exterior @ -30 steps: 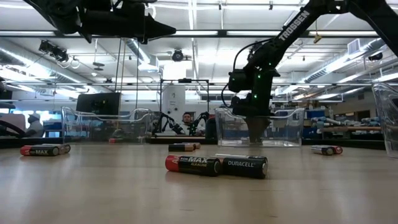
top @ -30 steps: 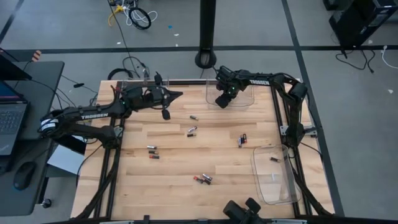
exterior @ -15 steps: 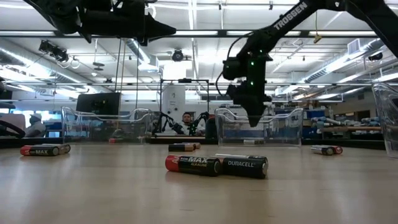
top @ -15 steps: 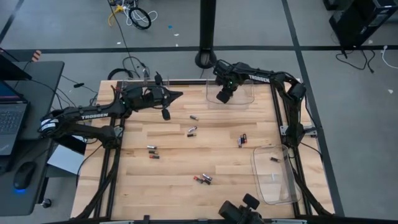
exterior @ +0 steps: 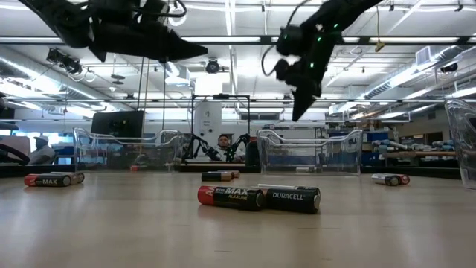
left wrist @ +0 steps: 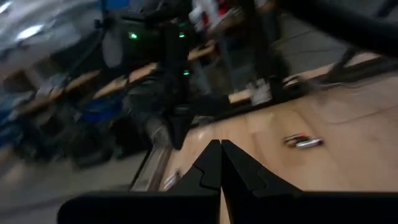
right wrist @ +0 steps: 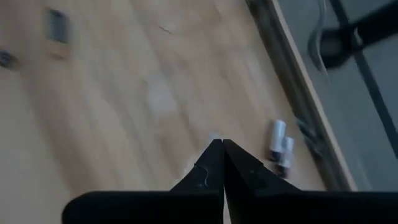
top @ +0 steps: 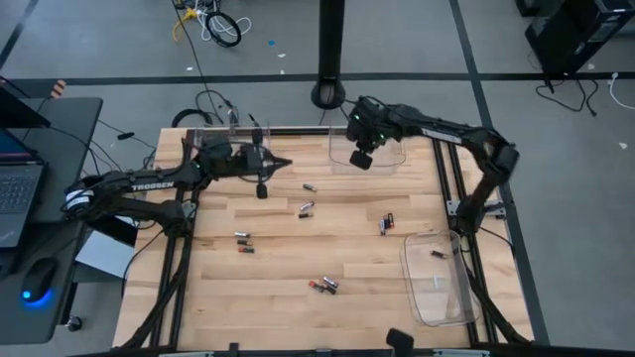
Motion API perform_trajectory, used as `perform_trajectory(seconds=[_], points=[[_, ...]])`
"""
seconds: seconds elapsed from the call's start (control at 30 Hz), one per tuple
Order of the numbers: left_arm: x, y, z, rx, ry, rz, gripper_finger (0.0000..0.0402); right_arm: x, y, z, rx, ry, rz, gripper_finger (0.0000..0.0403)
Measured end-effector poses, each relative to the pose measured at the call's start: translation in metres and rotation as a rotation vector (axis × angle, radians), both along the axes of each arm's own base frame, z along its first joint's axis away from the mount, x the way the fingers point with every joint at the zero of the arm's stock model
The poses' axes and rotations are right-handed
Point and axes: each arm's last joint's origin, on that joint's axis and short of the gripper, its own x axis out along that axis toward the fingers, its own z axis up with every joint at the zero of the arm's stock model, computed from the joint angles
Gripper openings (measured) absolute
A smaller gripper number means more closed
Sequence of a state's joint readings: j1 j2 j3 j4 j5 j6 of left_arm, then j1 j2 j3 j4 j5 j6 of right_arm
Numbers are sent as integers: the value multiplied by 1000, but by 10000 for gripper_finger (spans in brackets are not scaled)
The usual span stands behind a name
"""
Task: Sort batteries
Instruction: Put the brown battery into the bottom right transparent bin
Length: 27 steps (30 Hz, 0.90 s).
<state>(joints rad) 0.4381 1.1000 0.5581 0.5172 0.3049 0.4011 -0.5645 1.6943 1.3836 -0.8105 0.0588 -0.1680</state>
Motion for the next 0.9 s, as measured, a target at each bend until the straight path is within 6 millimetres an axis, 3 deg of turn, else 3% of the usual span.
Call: perform_trajectory(seconds=[0.17, 0.43, 0.67, 0.9], points=[[-6, -3, -11, 48, -70, -35, 10, -9, 47, 9, -58, -198, -4, 12], [-13, -7, -29, -76, -75, -78, 10, -29, 106, -14, -114, -470, 73, 12], [-19, -19, -51, -124, -67, -60, 9, -42, 134, -35, -103, -441, 193, 16], [-16, -36, -56, -128, -88, -89, 9, -32, 160, -48, -9, -451, 208, 23]])
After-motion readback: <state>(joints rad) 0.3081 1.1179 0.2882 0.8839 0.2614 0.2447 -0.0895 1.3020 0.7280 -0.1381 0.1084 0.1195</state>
